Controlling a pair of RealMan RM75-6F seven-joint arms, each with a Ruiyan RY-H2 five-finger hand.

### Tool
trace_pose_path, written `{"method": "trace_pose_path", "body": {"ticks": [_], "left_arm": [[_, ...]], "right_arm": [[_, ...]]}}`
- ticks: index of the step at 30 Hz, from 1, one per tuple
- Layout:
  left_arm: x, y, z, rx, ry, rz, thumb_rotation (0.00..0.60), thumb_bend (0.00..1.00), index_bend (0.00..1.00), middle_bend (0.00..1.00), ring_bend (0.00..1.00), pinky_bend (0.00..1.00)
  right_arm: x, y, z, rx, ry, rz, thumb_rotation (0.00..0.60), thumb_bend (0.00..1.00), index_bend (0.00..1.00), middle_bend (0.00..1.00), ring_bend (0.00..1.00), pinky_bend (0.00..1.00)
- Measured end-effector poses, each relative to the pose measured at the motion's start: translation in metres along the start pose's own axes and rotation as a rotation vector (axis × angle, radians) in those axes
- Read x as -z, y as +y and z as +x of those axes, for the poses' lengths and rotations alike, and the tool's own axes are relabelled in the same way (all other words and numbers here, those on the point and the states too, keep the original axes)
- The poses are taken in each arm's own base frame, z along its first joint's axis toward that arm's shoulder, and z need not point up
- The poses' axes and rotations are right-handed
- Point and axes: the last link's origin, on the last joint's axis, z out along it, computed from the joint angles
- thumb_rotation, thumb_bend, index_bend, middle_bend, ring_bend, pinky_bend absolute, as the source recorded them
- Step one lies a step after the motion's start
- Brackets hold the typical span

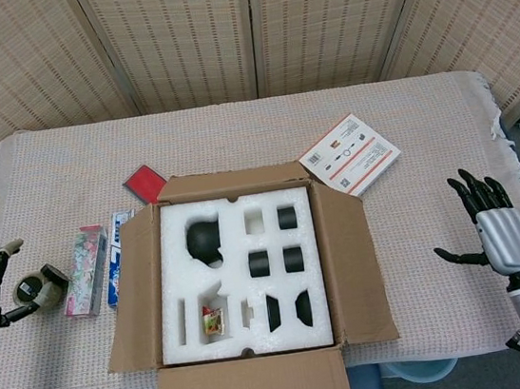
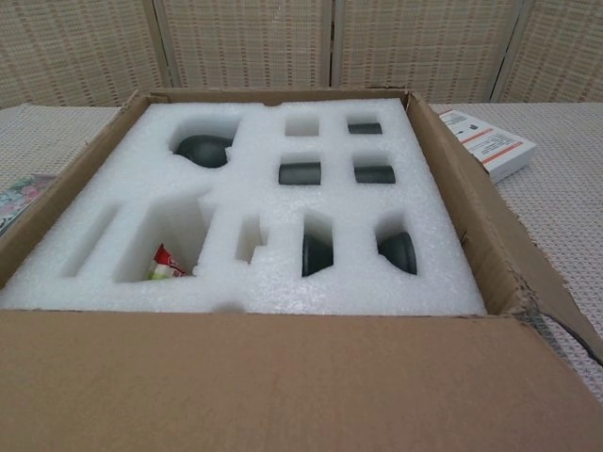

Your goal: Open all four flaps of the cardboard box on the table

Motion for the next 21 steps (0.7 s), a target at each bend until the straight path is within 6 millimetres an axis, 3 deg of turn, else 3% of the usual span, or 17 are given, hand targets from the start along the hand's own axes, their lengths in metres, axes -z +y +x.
{"method": "trace_pose_path", "body": {"ticks": [13,21], "left_arm": [[0.045,-0.007,-0.008,-0.009,0.004,0.075,0.226,0.28,0.18,0.27,0.24,0.00],[0.055,-0.005,-0.010,-0.002,-0.002,0.071,0.225,0.29,0.18,0.27,0.24,0.00]], "right_arm": [[0.032,0.024,-0.003,-0.035,0.034,-0.120,0.439,0.10,0.00,0.00,0.02,0.00],[0.042,0.029,-0.007,-0.068,0.051,-0.142,0.435,0.11,0.00,0.00,0.01,0.00]]}}
